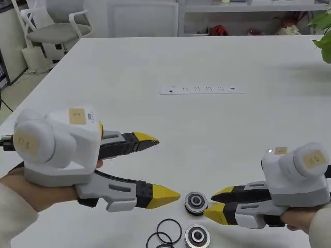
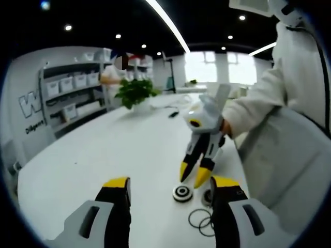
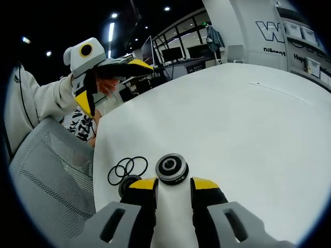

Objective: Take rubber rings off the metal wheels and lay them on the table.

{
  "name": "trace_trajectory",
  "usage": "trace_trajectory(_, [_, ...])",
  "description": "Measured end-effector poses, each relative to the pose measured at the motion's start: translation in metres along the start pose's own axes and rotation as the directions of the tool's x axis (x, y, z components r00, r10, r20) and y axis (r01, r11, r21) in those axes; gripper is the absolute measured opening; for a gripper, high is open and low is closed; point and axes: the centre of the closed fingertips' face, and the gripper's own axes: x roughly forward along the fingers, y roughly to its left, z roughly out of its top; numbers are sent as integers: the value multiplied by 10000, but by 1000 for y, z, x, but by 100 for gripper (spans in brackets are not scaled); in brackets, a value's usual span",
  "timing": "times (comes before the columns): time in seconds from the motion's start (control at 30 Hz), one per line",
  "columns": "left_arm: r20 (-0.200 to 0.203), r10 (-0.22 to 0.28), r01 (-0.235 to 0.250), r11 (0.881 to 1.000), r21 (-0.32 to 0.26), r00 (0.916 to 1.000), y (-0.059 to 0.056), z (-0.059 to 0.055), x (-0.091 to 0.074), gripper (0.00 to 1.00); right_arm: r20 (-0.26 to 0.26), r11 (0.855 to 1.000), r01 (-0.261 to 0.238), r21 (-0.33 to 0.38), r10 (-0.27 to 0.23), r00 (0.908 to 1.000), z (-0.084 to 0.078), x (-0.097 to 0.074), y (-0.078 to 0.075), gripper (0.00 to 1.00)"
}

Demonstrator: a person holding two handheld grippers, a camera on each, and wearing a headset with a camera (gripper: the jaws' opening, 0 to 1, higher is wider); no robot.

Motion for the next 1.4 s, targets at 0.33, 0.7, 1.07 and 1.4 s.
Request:
trace_trajectory(0.33, [-188, -514, 511, 9985, -183, 9985, -8, -18, 24, 56, -52, 9999, -66, -130, 65, 10000, -3, 2, 0, 22])
trace_trajectory(0.7, [-367, -822, 811, 9963, -299, 9959, -13, -34, 47, 43, -54, 9992, -132, -382, 130, 9999, -4, 6, 1, 20])
trace_trajectory(1.07, [-846, -1136, 1114, 9933, -304, 9899, -20, -54, 65, 29, -97, 9981, -158, -597, 153, 9998, -6, 8, 2, 17])
trace_trajectory(1.4, [-1174, -1074, 1047, 9941, -294, 9873, -22, -67, 75, 18, -55, 9979, -82, -642, 79, 10000, -6, 8, 0, 15])
